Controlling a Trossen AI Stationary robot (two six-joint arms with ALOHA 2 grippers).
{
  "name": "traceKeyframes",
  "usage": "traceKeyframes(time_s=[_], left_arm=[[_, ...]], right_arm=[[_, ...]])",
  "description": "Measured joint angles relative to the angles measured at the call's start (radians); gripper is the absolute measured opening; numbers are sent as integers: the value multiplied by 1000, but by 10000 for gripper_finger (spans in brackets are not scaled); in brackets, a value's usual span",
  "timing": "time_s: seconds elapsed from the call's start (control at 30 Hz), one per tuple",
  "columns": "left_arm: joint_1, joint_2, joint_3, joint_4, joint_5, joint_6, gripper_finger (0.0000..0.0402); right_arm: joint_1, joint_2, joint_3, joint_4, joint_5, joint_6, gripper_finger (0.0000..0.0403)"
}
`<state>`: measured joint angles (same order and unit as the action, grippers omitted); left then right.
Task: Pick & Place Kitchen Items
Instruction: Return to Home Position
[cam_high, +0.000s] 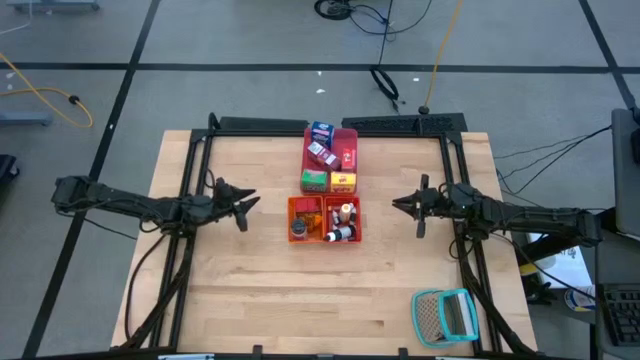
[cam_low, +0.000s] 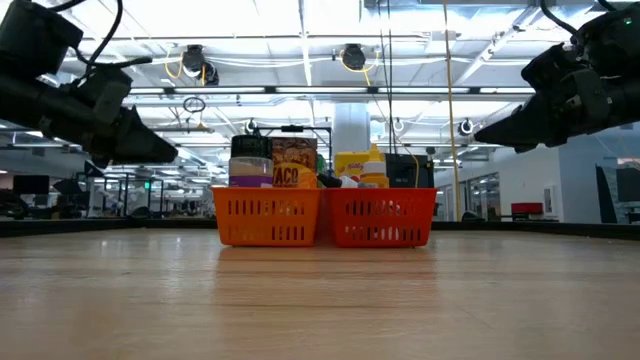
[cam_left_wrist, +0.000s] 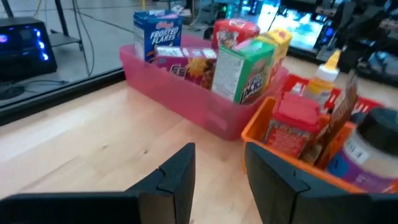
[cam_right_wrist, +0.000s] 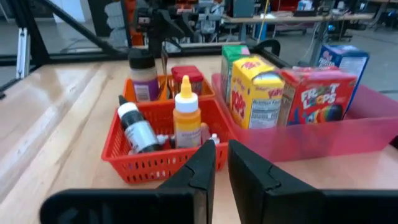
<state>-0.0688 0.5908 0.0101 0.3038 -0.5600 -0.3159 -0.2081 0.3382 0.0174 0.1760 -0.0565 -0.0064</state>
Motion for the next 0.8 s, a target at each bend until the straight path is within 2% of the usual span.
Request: traceKeyframes(time_s=[0.2, 0.4, 0.67, 0.8], left_arm=[[-5, 5, 0, -11, -55, -54, 140], [-5, 5, 0, -14, -43, -57, 141], [-5, 5, 0, -14, -43, -56, 141], [-5, 5, 0, -15, -43, -56, 141]], right_arm=[[0, 9, -1, -5, 5, -1, 36], [0, 8, -2, 7, 4, 92, 36], [1, 8, -2, 5, 4, 99, 36], [35, -56, -3, -9, 0, 99, 36]])
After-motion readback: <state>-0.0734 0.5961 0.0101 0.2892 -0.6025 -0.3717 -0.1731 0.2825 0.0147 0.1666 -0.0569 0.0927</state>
